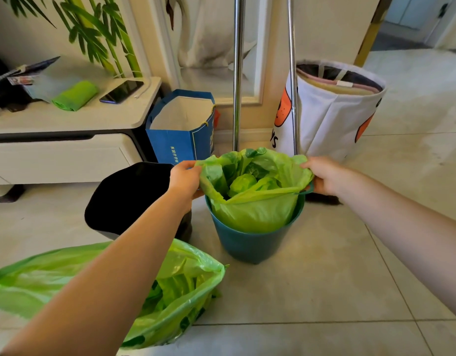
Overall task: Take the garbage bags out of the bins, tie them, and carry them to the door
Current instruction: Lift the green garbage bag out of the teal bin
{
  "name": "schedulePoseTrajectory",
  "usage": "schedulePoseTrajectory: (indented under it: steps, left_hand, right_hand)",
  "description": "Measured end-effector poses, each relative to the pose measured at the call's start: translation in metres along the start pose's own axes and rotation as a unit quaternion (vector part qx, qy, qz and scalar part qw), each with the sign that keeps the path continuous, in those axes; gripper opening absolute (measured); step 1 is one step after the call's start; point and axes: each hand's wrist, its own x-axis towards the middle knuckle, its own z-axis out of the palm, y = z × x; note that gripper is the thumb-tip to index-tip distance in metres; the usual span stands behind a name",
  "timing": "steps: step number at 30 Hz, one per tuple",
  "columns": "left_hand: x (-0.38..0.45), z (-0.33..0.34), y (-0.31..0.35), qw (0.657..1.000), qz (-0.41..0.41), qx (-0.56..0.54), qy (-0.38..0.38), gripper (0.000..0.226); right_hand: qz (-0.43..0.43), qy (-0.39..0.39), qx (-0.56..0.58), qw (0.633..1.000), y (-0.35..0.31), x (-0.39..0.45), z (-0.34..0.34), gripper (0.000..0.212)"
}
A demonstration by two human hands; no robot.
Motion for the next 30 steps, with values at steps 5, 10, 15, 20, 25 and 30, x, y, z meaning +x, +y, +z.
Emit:
schedulePoseTrajectory:
  steps: [5, 10, 15, 20, 25, 30]
  left_hand:
    - [-0.010, -0.001, 0.010, 0.994, 0.069, 0.076, -0.038, 0.019]
    - [-0.011, -0.032, 0.001, 0.984, 0.063, 0.151, -0.064, 0.017]
    - [-0.005, -0.061, -0.014, 0.983, 0.004, 0.181, -0.019, 0.011]
    - [0.000, -0.063, -0.013, 0.955, -0.020, 0.297, -0.012, 0.009]
    - [-0.001, -0.040, -0.010, 0.946, -0.041, 0.314, -0.066, 0.023]
    - [0.006, -0.028, -0.005, 0.934, -0.049, 0.346, -0.068, 0.031]
  right_hand:
    - [-0.257, 0.017, -0.179, 0.949, -0.001, -0.005, 0.006, 0.023]
    - [-0.243, -0.001, -0.198, 0.950, 0.016, -0.022, -0.023, 0.026]
    - [-0.148, 0.066, -0.218, 0.962, 0.032, -0.022, -0.052, 0.012]
    - [-0.093, 0.102, -0.301, 0.944, 0.031, -0.029, -0.058, 0.029]
    - [-0.098, 0.067, -0.399, 0.909, 0.018, -0.028, -0.039, 0.033]
    - [-0.143, 0.045, -0.549, 0.822, 0.009, -0.018, -0.029, 0.042]
